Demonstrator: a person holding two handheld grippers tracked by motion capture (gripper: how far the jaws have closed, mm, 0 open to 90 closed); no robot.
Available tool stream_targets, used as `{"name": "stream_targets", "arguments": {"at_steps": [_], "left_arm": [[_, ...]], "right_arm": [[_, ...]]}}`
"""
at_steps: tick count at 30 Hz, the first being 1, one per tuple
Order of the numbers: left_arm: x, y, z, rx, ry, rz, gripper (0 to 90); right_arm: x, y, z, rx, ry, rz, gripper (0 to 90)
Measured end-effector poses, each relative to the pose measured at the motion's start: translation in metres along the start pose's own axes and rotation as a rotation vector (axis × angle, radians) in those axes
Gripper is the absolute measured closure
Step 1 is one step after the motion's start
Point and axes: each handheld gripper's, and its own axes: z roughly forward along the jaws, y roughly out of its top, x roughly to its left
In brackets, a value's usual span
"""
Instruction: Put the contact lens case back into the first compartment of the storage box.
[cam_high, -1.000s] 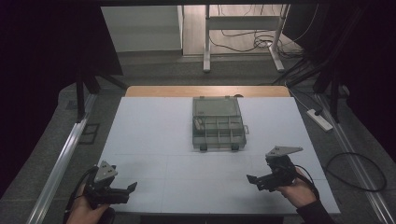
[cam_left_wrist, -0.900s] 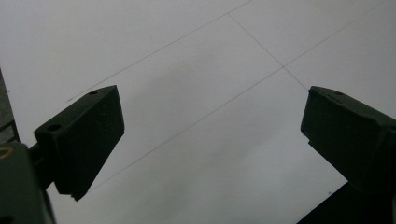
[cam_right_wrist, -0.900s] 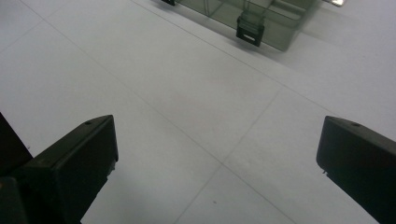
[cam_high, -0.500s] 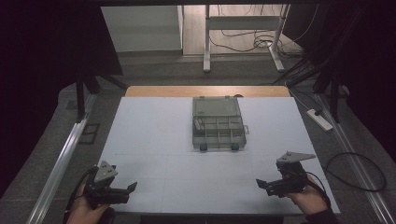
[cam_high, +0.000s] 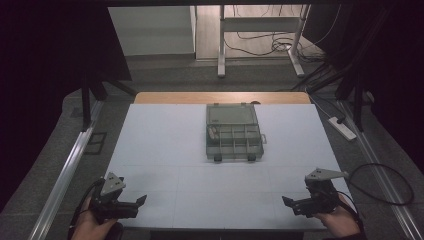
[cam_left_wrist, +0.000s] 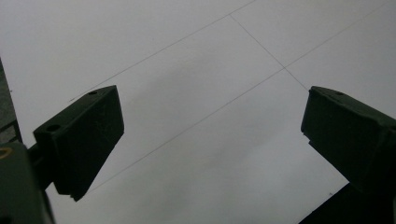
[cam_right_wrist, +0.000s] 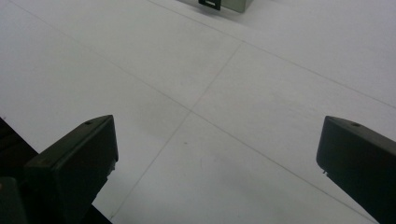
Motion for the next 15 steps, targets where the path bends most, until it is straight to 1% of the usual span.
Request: {"name": "stream_targets", "arguments": {"at_steps": [9,11,15], "left_arm": [[0.0001,-0.0003,-0.0004,-0.001,0.001,0.001,5.7],[0.0001,-0.0003,-0.0003,0.001,0.002,0.003,5.6],[0.0000,0.0002,-0.0003,-0.003,0.001,0.000,5.6]], "right_arm": [[-0.0004,-0.0099,-0.0029,0.033,-0.034,0.007,0.0],[-0.0004,-0.0100,-0.0037,0.024,-0.042,0.014,0.0],[-0.0003,-0.0101,-0.0031,0.032,-0.043,0.009,0.0]]}}
